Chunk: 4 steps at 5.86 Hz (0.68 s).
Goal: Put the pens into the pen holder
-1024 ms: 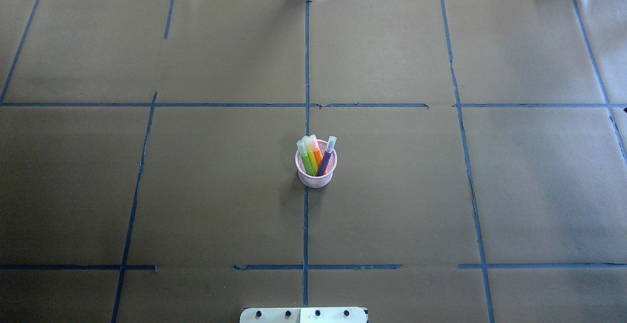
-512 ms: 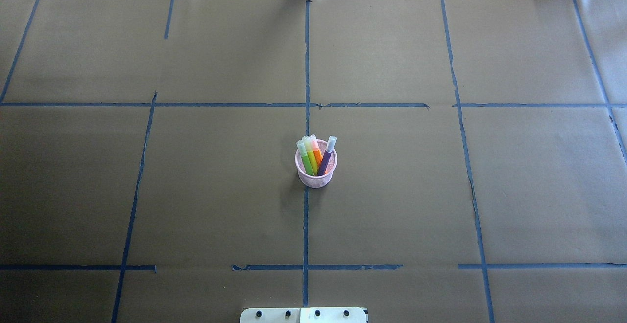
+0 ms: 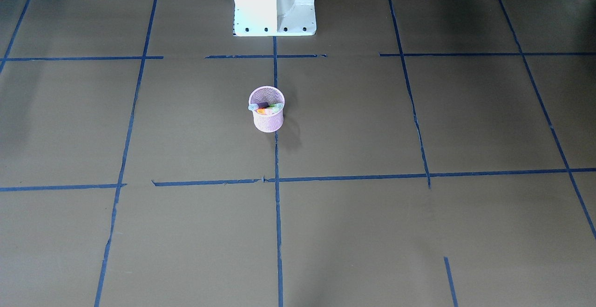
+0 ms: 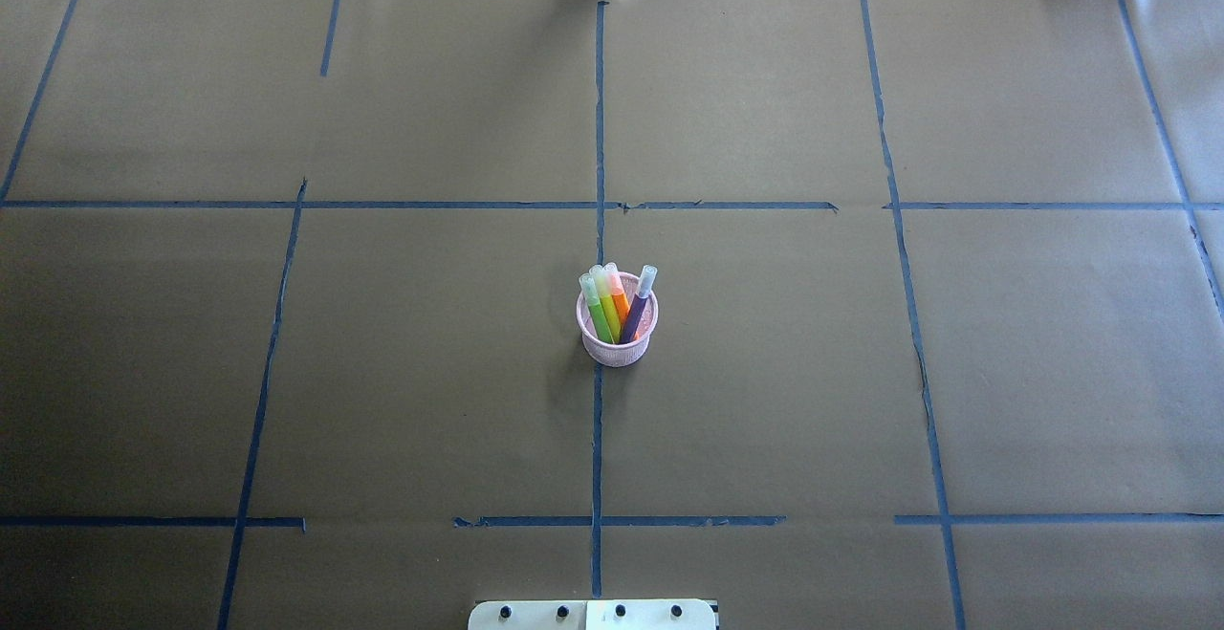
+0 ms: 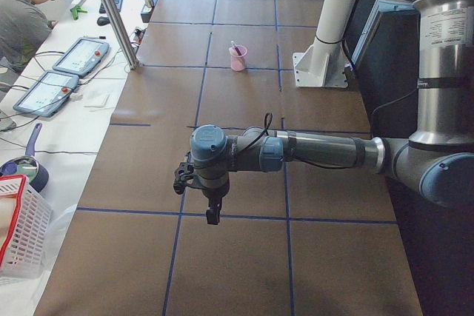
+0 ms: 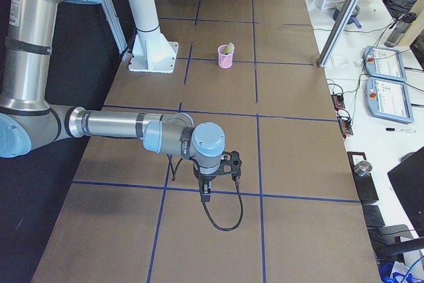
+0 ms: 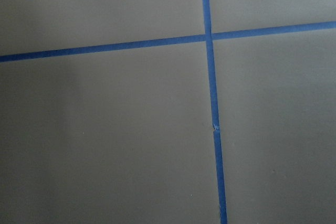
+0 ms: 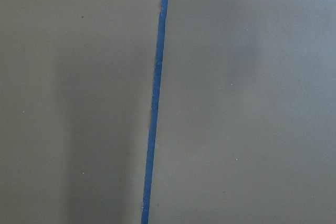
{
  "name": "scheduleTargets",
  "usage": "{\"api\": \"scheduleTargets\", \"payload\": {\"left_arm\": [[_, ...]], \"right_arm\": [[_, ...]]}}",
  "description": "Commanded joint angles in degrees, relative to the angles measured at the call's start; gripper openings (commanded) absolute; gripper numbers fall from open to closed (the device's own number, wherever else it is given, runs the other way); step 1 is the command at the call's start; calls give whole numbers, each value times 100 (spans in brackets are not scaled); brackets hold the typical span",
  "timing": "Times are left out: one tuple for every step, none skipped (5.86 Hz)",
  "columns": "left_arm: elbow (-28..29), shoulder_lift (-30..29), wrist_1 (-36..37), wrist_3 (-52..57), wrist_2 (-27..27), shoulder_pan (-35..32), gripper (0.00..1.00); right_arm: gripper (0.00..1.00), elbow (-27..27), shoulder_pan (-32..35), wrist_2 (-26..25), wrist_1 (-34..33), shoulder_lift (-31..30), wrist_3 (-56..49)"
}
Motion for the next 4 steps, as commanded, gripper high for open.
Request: {"api": "scheduleTargets", "payload": {"left_arm": [[-48,8,-93,11,-15,4,100],[-187,104,-59,12,-6,4,100],[-337,200,-67,12,3,4,100],[-347,210,-33,20,-6,65,100]], "right_arm": [[100,-10,3,9,3,1,10],[100,-1,3,70,12,1,2],[100,-10,3,79,12,1,-24],[100,-10,-6,79,12,1,-25]]}}
